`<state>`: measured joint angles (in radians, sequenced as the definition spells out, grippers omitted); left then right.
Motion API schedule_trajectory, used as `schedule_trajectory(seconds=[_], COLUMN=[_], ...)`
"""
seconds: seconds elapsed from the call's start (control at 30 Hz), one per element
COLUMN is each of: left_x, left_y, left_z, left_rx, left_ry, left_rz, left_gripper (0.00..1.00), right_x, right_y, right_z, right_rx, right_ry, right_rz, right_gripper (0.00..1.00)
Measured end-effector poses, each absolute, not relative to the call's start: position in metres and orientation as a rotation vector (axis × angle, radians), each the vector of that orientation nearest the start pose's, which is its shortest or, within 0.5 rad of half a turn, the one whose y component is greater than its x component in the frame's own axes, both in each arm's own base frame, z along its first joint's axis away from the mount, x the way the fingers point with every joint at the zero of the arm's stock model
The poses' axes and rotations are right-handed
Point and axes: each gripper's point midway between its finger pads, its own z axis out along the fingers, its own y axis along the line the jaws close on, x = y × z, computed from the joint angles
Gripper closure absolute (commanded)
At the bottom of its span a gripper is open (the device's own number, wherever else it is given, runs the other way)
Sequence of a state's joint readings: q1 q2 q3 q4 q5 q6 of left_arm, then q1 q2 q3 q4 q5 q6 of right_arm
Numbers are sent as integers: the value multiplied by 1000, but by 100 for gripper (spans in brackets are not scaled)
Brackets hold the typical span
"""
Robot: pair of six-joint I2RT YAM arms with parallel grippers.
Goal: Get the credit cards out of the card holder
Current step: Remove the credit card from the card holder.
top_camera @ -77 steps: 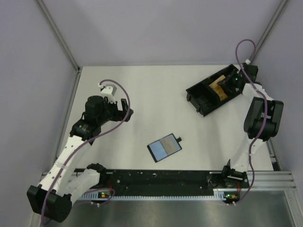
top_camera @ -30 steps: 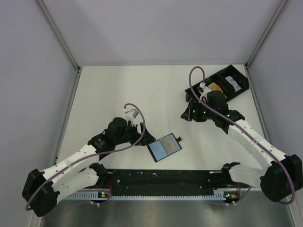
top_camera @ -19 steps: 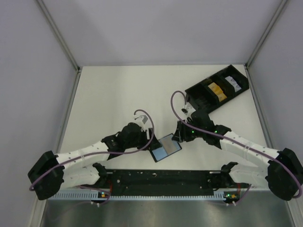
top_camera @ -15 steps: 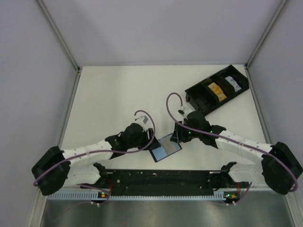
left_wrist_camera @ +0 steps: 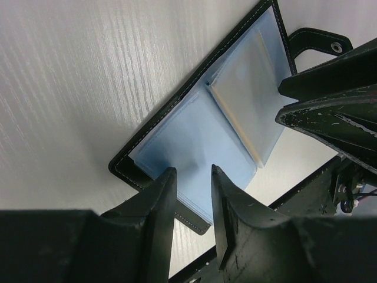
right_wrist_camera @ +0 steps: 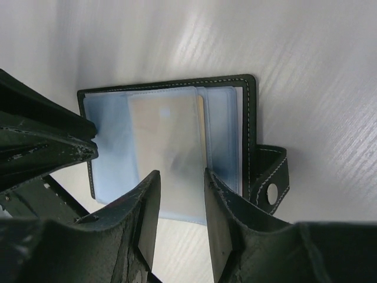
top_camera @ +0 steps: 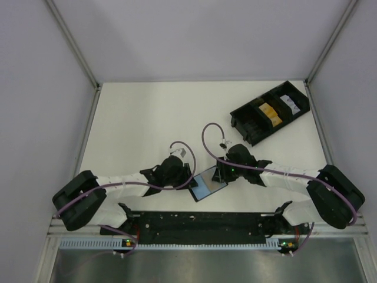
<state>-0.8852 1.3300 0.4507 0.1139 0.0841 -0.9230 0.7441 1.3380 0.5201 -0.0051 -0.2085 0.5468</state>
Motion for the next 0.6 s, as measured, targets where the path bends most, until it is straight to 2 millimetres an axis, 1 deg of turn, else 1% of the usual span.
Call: schedule_trajectory(seconds=[0.03, 0.07, 0.13, 0.47, 0.6], left_x=[165, 165, 165, 162, 162], left_y=[-278, -278, -279, -281, -283], left_z=[31, 31, 31, 29, 29], left_rx=[-6, -7, -16, -19, -12], left_ry=[2554, 2553, 2553, 2544, 2541], left_rz=[-923, -925, -930, -950, -955], left_gripper=[66, 70, 71, 71, 71], right_x=[188, 189, 188, 188, 186], right_y=[253, 254, 255, 252, 253], right_z=[32, 33, 32, 31, 32], right_rx=[-350, -350, -348, -331, -338], right_ry=[2515, 2509, 2508, 2513, 2517], right_rz=[824, 830, 835, 801, 817], right_gripper=[65, 65, 65, 65, 65])
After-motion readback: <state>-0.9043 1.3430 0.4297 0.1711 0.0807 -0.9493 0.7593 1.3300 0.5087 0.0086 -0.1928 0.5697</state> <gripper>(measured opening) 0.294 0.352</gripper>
